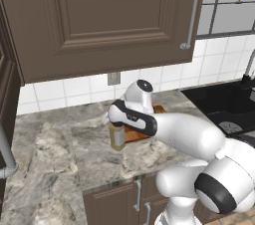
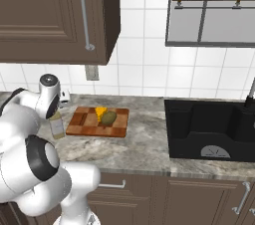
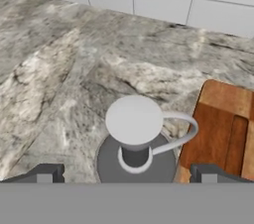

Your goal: Retrieve the reheated potato from the microwave, then place the potato, cheese, and condiment on the cutting board.

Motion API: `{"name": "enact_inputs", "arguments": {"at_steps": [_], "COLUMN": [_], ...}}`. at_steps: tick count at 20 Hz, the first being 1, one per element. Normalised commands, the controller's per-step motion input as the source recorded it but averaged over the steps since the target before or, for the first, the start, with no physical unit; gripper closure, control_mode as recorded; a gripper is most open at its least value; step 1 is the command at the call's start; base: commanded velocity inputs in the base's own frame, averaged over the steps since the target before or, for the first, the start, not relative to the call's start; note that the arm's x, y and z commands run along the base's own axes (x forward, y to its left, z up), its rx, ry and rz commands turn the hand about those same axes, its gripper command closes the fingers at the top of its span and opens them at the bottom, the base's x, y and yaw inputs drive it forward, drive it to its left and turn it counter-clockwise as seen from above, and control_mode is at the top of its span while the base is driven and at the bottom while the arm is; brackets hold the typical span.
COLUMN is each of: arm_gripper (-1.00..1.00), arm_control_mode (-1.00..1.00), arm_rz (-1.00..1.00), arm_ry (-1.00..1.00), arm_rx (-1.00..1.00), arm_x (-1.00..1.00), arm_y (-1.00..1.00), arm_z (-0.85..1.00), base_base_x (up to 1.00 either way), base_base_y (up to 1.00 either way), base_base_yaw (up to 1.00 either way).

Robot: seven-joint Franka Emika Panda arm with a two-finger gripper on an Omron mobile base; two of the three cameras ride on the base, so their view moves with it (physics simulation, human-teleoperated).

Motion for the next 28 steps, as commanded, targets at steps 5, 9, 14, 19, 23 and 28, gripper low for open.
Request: {"name": "enact_inputs", "arguments": {"at_steps": [5,9,14,19,23,28], "arm_gripper": [-1.00,1.00,1.00,1.00,1.00,1.00], "arm_control_mode": [-1.00,-1.00,-1.00,-1.00,-1.00,-1.00], "arm_rz": [-0.02,-0.02,-0.02,0.00,-0.03,-0.04], "arm_ry": [0.00,0.00,0.00,0.00,-0.03,-0.18], "arm_rx": [0.00,0.02,0.03,0.03,0.02,0.00], "arm_x": [0.00,0.00,0.00,-0.06,-0.34,-0.34], "arm_y": [0.00,0.00,0.00,-0.04,-0.13,-0.21], "arm_z": [-0.25,-0.27,-0.26,-0.23,0.00,0.26], "base_base_x": [0.00,0.00,0.00,0.00,0.00,0.00], "base_base_y": [0.00,0.00,0.00,0.00,0.00,0.00], "base_base_yaw": [0.00,0.00,0.00,0.00,0.00,0.00]}}
